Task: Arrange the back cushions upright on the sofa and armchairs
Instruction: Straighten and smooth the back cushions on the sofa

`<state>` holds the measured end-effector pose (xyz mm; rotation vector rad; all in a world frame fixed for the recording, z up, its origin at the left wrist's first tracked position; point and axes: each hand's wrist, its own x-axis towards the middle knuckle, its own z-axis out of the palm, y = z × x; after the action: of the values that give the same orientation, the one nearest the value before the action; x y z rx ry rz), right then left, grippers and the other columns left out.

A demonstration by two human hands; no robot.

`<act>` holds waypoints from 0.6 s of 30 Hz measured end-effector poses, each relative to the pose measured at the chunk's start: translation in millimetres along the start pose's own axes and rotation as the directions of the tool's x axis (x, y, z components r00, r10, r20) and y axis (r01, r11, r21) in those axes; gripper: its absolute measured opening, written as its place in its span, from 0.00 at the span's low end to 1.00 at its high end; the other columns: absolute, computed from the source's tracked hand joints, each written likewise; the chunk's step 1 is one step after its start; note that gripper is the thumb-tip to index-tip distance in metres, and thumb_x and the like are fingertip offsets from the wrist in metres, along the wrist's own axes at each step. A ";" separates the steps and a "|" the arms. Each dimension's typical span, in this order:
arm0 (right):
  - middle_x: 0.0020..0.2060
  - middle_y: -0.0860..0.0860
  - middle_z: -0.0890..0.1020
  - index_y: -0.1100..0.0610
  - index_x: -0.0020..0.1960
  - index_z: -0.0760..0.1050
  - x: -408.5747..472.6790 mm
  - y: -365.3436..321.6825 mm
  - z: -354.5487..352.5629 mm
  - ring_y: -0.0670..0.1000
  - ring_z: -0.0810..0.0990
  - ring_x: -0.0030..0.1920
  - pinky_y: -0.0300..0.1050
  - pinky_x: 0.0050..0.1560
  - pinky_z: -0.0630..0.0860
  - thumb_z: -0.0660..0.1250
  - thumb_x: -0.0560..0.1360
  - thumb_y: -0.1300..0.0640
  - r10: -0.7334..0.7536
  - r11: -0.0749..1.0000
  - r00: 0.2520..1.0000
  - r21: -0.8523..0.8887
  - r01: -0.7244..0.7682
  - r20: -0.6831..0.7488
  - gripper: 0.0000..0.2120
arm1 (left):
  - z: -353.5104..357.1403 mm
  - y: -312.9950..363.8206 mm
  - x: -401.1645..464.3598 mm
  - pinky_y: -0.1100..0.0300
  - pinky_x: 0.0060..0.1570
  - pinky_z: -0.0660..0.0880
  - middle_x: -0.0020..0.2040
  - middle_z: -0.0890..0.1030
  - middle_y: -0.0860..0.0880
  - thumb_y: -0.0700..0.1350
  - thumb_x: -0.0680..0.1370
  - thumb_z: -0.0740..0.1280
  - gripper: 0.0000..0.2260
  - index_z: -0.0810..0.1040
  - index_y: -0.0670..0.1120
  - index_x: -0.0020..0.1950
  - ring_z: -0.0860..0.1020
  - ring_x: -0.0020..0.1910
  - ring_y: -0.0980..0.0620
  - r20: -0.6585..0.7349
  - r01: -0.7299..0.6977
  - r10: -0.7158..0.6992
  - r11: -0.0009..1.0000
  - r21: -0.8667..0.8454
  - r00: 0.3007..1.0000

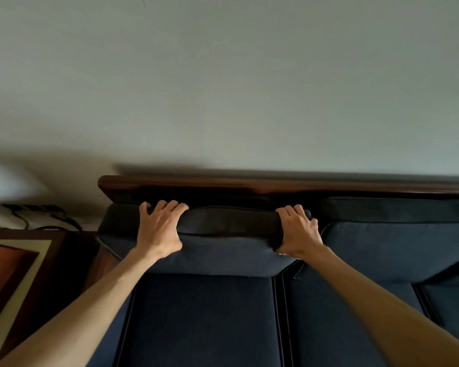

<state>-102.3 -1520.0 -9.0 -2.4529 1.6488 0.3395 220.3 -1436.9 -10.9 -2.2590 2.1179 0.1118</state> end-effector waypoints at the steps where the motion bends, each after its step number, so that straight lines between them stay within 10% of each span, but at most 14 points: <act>1: 0.61 0.48 0.70 0.51 0.67 0.64 -2.1 -3.2 3.6 0.53 0.65 0.64 0.57 0.50 0.75 0.78 0.59 0.45 -0.001 1.000 1.000 -0.001 0.001 0.028 0.42 | 6.3 2.2 -5.0 0.41 0.61 0.63 0.58 0.77 0.53 0.45 0.57 0.77 0.37 0.73 0.52 0.66 0.74 0.60 0.47 0.023 0.004 -0.004 1.000 -0.009 1.000; 18: 0.64 0.47 0.69 0.51 0.71 0.62 -1.1 -13.9 -0.9 0.54 0.66 0.65 0.63 0.59 0.70 0.76 0.61 0.48 0.064 0.997 0.997 -0.038 -0.065 -0.033 0.42 | 8.0 -7.1 -8.3 0.40 0.62 0.63 0.59 0.75 0.51 0.48 0.54 0.80 0.40 0.72 0.52 0.64 0.74 0.60 0.46 -0.037 -0.032 0.030 0.998 -0.059 0.999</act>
<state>-89.7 -1513.9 -7.7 -2.4491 1.7532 0.3463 226.7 -1427.5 -18.3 -2.2780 2.1974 0.1386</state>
